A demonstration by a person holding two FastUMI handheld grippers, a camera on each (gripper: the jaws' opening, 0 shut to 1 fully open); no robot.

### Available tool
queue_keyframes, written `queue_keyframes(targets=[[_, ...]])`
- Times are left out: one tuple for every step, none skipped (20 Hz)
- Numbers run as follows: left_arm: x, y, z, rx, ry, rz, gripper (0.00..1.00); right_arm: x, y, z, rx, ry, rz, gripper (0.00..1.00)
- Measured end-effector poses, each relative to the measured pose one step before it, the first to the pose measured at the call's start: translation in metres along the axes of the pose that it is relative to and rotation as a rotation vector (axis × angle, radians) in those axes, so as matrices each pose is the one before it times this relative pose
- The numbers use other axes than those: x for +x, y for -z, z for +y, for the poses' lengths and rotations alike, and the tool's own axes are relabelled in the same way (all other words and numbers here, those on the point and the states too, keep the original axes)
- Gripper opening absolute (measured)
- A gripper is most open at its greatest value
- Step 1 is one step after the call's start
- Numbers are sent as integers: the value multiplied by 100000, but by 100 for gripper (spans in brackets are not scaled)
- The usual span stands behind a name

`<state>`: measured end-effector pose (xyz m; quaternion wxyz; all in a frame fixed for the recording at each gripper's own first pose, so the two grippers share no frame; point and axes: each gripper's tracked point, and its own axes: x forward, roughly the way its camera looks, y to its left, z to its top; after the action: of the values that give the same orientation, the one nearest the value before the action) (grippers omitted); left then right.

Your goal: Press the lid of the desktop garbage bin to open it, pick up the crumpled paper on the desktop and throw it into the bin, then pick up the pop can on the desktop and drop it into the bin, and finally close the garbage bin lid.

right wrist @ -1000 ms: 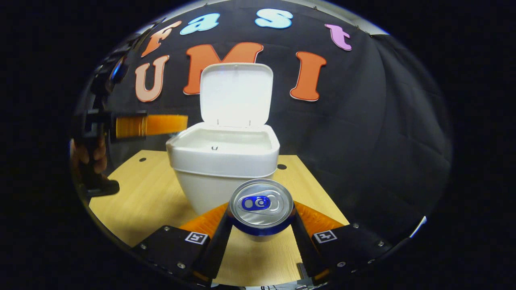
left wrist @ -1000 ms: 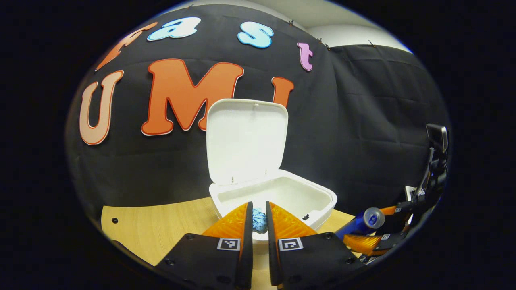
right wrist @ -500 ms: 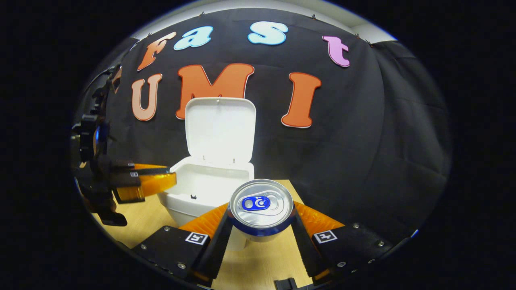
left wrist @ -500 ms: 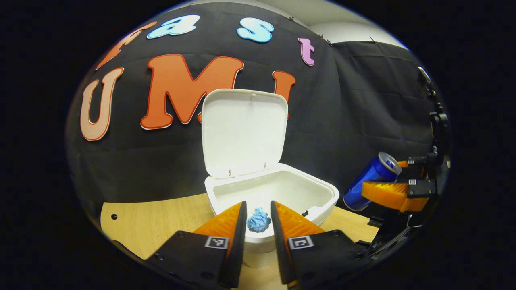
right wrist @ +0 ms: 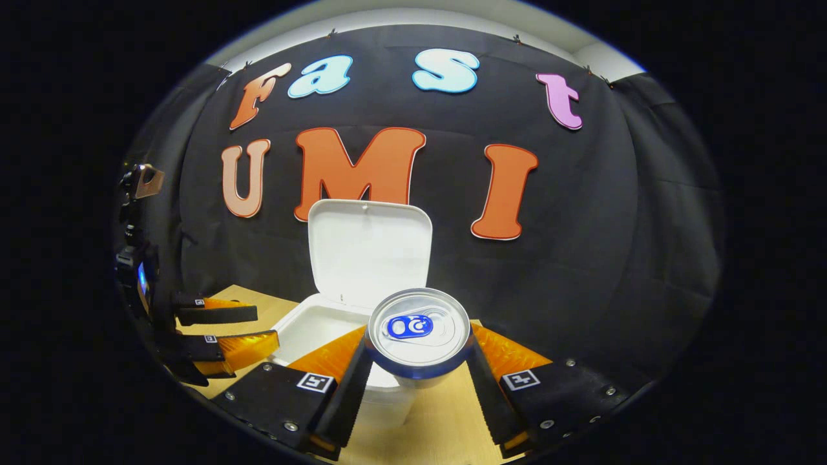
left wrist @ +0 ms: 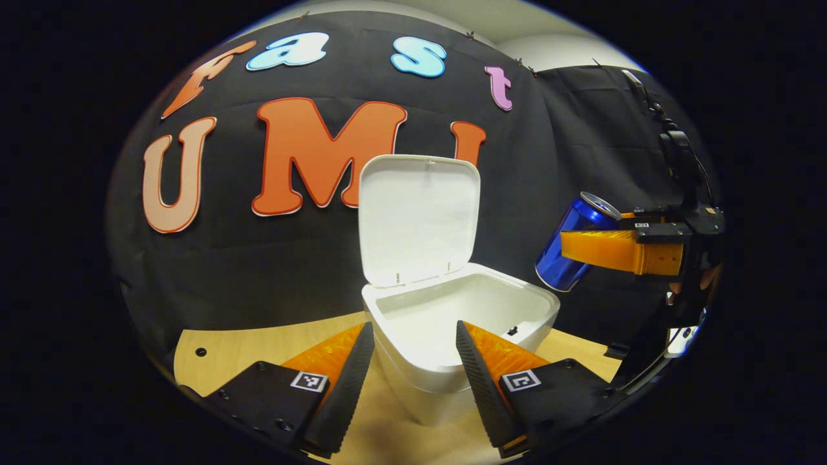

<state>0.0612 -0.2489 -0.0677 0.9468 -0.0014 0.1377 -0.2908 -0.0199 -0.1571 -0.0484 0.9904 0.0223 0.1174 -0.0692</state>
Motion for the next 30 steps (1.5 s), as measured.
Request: queue_keyframes(targets=[[-390, 438, 650, -913, -1849, 567, 82, 429, -201, 473, -126, -1189, -756, 80], [-379, 364, 619, -588, -1796, 1027, 82, 534, 23, 405, -974, -1230, -321, 80], [-399, 321, 738, -1060, -2001, 722, 83, 791, 474, 141, -1029, -17, 1545, 80], [-408, 254, 824, -1385, -1977, 329, 86, 645, 555, 75, 134, -726, 1828, 80], [-324, 334, 785, -997, -2195, 677, 88, 407, 273, 281, 806, -934, 759, 80], [-313, 324, 683, -739, -1889, 546, 88, 368, 267, 116, 487, -545, 1245, 80], [-156, 169, 725, -748, -1927, 409, 86, 277, 558, 119, 247, -725, 1385, 80], [-148, 192, 696, -736, -1654, 482, 86, 256, 391, 257, 224, -1351, 1166, 80], [-76, 225, 632, -648, -1404, 585, 86, 264, 649, 423, -523, -1928, 2445, 80], [1, 186, 458, -702, -1107, 730, 88, 282, 503, 186, 355, -1272, 1046, 80], [-103, 294, 398, -616, -1021, 576, 86, 124, 300, -38, 207, 107, 1278, 80], [-125, 166, 418, -527, -1196, 479, 86, 349, 333, 43, 233, 93, 1353, 80], [-187, 203, 443, -449, -894, 339, 88, 115, 340, 141, 75, -160, 1601, 80], [-83, 61, 287, -379, -770, 175, 88, 151, 240, 58, 304, -90, 934, 80], [-101, 237, 314, -249, -651, 375, 88, 158, 216, 158, 244, -783, 1098, 80], [-83, 193, 253, -203, -629, 191, 86, 160, 349, 66, -427, -835, 1293, 80], [-70, 91, 230, -201, -446, 13, 86, 193, 360, -56, -777, -12, 701, 80], [-57, 73, 389, 22, -780, 187, 86, 225, -102, -278, -134, 590, 204, 81], [-53, 268, 405, -104, -876, 421, 86, 67, -315, -88, 840, -154, -667, 82], [-184, 66, 456, -354, -807, 119, 88, 112, -439, -147, 1211, -76, -1010, 82], [-143, 51, 579, -438, -1138, -8, 88, 154, -555, -165, 1083, 144, -1043, 84], [-70, 120, 353, -202, -1062, 67, 88, 227, -789, -7, 443, -155, -1215, 84], [-153, -30, 565, 16, -1097, -73, 86, 193, -791, -138, -329, 256, -1418, 84], [-151, -56, 561, -255, -532, -486, 86, 274, -1168, -149, -1169, 585, -1819, 84], [-118, 152, 391, -509, -477, -220, 86, 266, -1149, -239, -1519, 997, -2133, 84], [-127, 216, 457, -381, -1106, 338, 86, 373, -1262, -219, -1150, 986, -2141, 84], [-172, 164, 579, -549, -992, 179, 88, 217, -1406, 35, -614, 248, -2343, 84], [-73, 101, 592, -417, -1140, 48, 86, 227, -1468, 134, -294, -244, -2518, 84], [-102, -19, 512, -282, -1068, -86, 86, 279, -1339, 68, -225, -252, -2421, 84], [-274, 155, 553, -164, -1387, -14, 86, 346, -1369, 202, -336, -452, -2386, 84]])
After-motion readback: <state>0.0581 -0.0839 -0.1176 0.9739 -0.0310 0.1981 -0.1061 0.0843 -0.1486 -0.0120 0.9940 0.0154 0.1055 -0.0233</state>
